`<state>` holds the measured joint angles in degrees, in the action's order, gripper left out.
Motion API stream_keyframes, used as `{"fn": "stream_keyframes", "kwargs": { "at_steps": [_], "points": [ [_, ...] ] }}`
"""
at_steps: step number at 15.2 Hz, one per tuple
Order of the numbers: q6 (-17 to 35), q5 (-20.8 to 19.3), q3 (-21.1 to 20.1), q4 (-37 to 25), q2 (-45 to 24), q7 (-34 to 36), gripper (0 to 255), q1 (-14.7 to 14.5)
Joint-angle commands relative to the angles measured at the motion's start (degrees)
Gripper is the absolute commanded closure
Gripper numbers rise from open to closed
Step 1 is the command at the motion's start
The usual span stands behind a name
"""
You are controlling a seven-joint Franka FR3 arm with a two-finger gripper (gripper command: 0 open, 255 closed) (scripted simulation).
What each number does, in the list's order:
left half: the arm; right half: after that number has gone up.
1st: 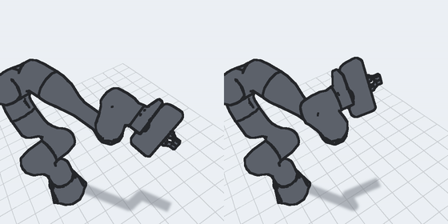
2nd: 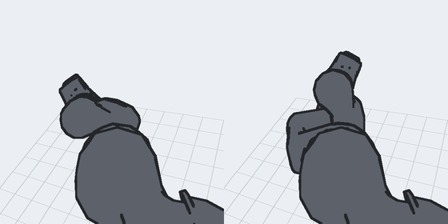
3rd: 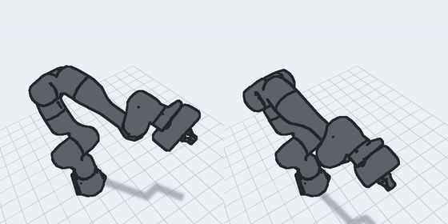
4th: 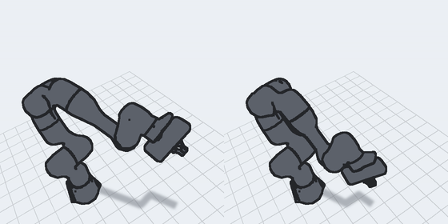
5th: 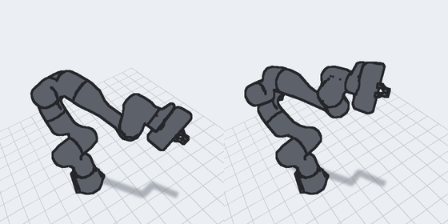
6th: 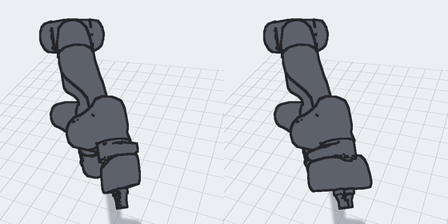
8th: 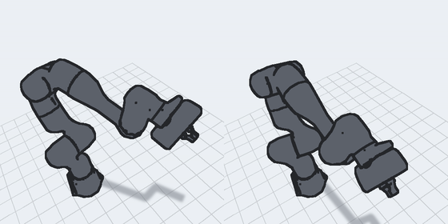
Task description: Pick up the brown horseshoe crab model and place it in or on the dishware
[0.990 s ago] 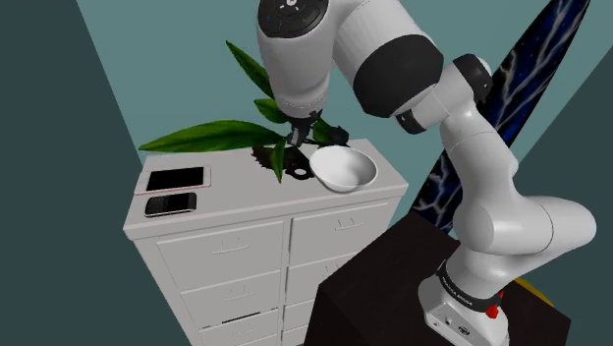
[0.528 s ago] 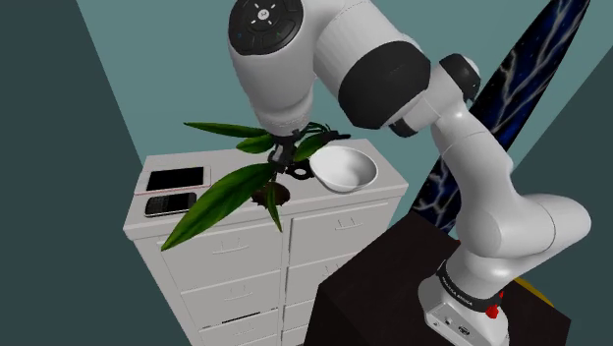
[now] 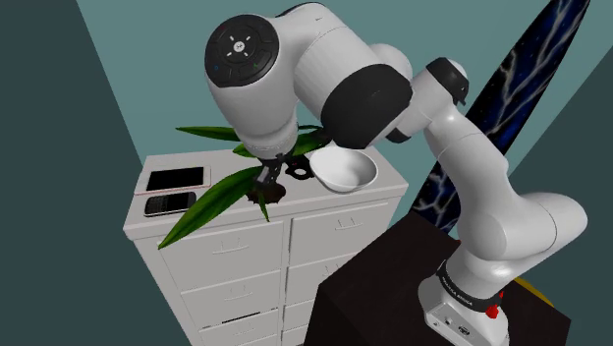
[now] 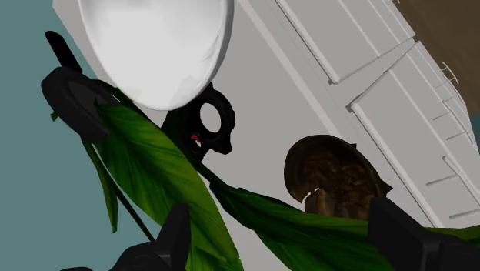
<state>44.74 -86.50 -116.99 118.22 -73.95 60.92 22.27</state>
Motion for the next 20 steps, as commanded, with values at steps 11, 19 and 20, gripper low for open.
{"fn": "stream_keyframes", "kwargs": {
  "at_steps": [11, 19, 20],
  "points": [
    [0.7, -1.7, 0.9, 1.9, -1.8, -0.4, 0, 1.7],
    [0.3, -1.3, 0.2, 2.0, -1.6, -0.6, 255, 1.9],
    [0.3, -1.3, 0.2, 2.1, -1.7, -0.5, 255, 2.0]
  ]
}}
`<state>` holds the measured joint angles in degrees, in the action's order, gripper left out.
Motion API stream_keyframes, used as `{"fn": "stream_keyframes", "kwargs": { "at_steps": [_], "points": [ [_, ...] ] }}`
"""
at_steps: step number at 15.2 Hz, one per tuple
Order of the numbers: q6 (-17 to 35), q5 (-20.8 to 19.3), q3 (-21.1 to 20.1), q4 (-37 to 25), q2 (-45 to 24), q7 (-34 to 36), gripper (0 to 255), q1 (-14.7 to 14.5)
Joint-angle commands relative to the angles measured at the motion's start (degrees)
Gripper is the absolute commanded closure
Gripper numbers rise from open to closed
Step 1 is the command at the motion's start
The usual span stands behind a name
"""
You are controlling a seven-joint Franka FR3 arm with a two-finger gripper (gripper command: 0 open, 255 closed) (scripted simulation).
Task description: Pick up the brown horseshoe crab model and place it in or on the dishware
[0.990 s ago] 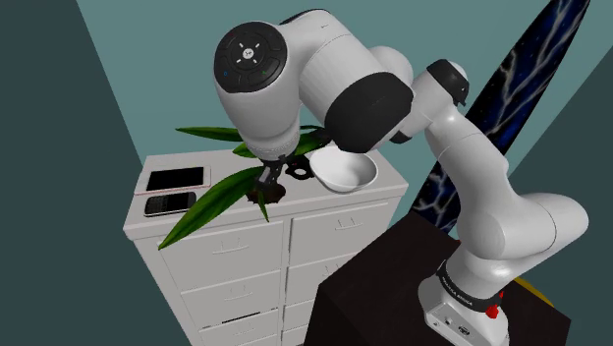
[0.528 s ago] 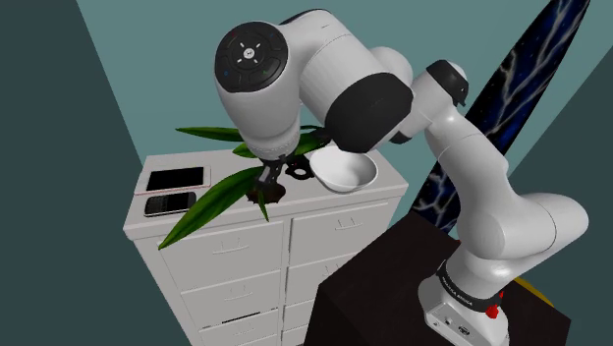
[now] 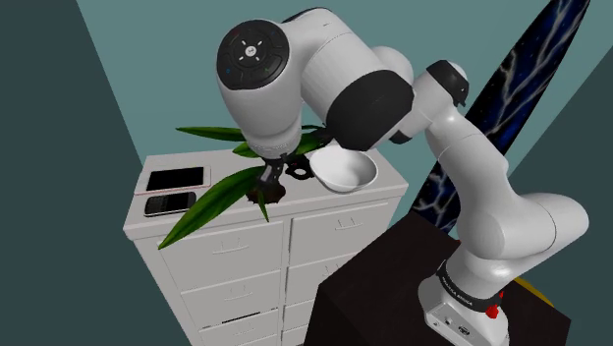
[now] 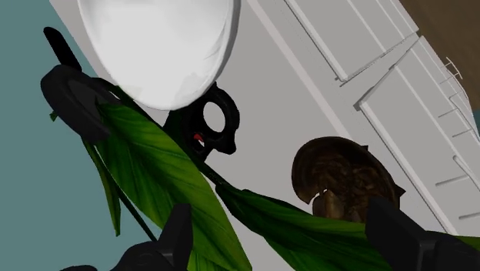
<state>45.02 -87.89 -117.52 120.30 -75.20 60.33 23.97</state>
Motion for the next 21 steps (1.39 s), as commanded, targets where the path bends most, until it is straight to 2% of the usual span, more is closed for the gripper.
{"fn": "stream_keyframes", "kwargs": {
  "at_steps": [1, 10, 12, 13, 14, 19, 21],
  "points": [
    [0.4, -0.4, 1.4, -0.2, -0.6, 0.1, 255, -0.1],
    [-3.8, 0.1, -2.7, -4.8, 0.8, -2.4, 255, -2.6],
    [-4.8, 1.8, -5.0, -0.3, -0.9, -1.4, 255, 1.1],
    [-4.5, 1.1, -4.1, -2.0, -0.2, -1.9, 255, -0.2],
    [-4.5, 1.1, -4.1, -2.0, -0.2, -1.9, 0, -0.2],
    [5.2, -3.8, -3.7, 7.5, -9.0, -18.8, 0, 1.9],
    [6.9, -6.5, -3.9, 11.1, -14.7, -25.6, 0, 1.6]
  ]
}}
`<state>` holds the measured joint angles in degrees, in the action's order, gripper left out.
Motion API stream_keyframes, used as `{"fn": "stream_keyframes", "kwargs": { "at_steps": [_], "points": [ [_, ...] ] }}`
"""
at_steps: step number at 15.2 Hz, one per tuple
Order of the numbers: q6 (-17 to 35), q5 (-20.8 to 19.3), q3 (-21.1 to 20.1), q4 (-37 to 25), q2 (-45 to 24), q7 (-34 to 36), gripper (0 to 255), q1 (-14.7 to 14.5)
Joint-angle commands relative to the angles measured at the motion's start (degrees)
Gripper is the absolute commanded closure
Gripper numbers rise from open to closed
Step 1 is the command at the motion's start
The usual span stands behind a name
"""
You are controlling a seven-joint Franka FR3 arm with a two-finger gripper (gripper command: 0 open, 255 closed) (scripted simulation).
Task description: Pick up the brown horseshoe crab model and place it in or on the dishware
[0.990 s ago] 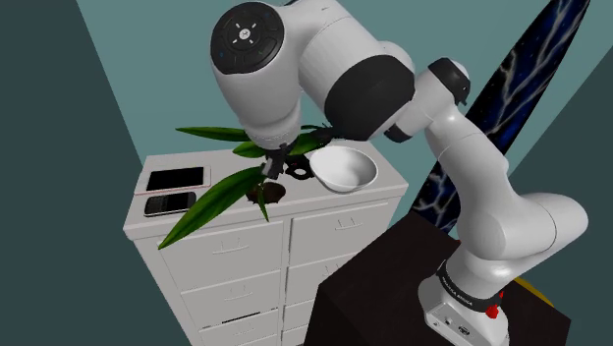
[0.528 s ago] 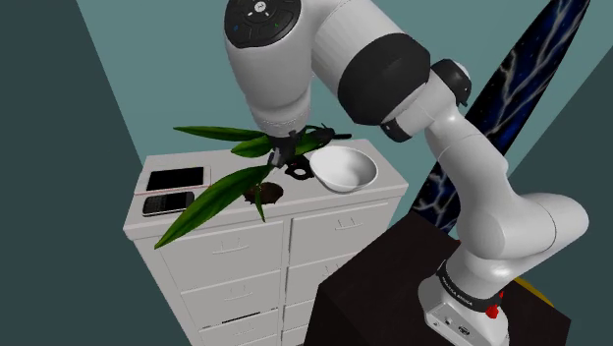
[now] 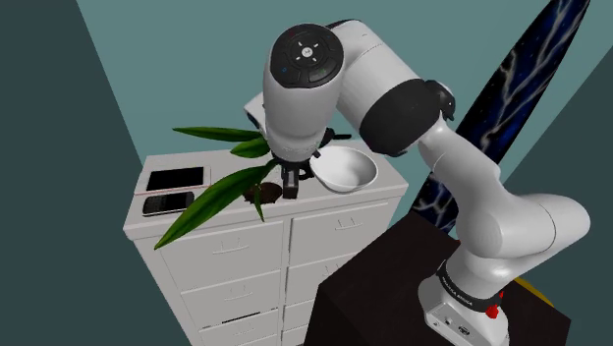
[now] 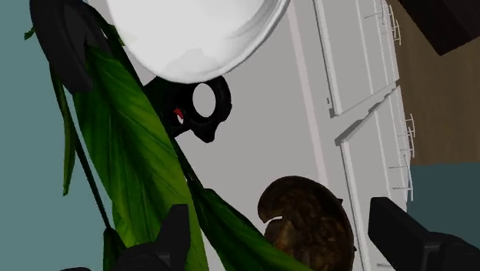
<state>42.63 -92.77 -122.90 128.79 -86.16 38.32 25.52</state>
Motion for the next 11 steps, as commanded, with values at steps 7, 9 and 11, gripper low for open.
{"fn": "stream_keyframes", "kwargs": {
  "at_steps": [7, 9, 11],
  "points": [
    [8.2, -8.0, 3.8, 5.1, -10.1, -6.5, 0, 0.8],
    [9.3, -8.6, 4.9, 5.5, -10.1, -6.9, 0, 1.8],
    [9.7, -8.3, 5.0, 5.5, -9.8, -6.8, 0, 2.0]
  ]
}}
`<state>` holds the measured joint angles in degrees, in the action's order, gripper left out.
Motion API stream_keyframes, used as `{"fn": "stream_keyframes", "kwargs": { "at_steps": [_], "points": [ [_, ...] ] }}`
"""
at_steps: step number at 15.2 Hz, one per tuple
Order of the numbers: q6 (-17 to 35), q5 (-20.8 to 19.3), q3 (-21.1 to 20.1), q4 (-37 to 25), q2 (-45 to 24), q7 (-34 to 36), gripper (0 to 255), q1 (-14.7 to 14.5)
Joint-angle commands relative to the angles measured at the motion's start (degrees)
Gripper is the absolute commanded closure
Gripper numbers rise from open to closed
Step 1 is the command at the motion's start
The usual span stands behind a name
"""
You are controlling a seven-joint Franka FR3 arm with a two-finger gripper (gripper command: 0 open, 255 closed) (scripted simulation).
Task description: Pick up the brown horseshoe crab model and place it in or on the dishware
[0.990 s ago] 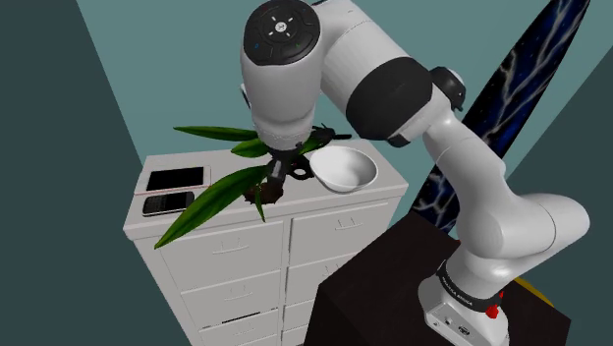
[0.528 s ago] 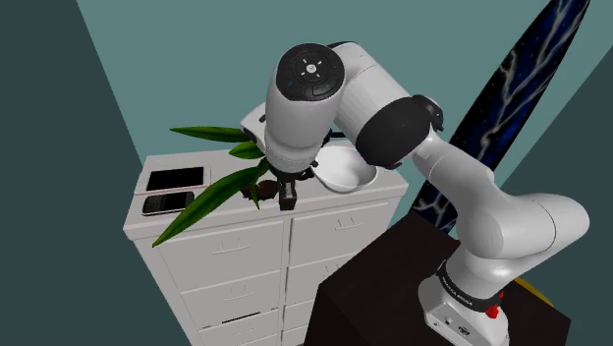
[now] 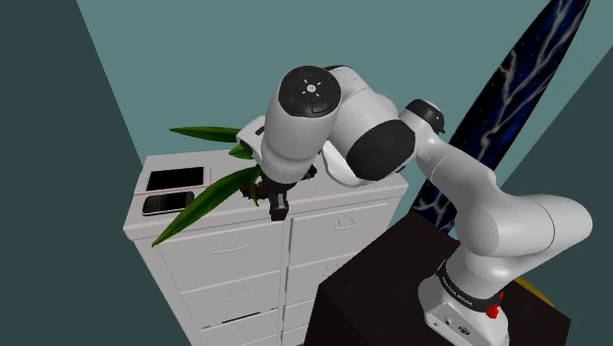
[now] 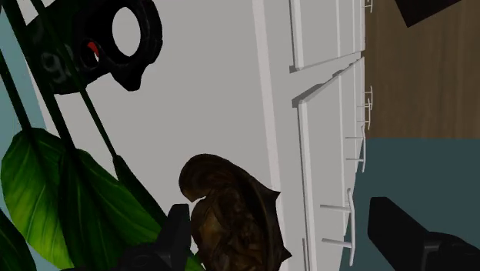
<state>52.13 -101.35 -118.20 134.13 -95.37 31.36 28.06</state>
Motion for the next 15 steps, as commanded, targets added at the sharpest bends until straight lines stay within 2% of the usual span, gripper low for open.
{"fn": "stream_keyframes", "kwargs": {
  "at_steps": [1, 5, 6, 15],
  "points": [
    [0.3, 0.3, 0.3, 0.1, -0.4, 0.2, 0, -0.5],
    [0.7, 0.6, 0.5, 0.1, 0.0, 0.3, 0, -0.2],
    [0.7, 0.7, 0.4, 0.1, 0.0, 0.2, 255, -0.2],
    [0.8, 0.7, 0.5, 0.1, 0.1, 0.3, 255, -0.2]
  ]
}}
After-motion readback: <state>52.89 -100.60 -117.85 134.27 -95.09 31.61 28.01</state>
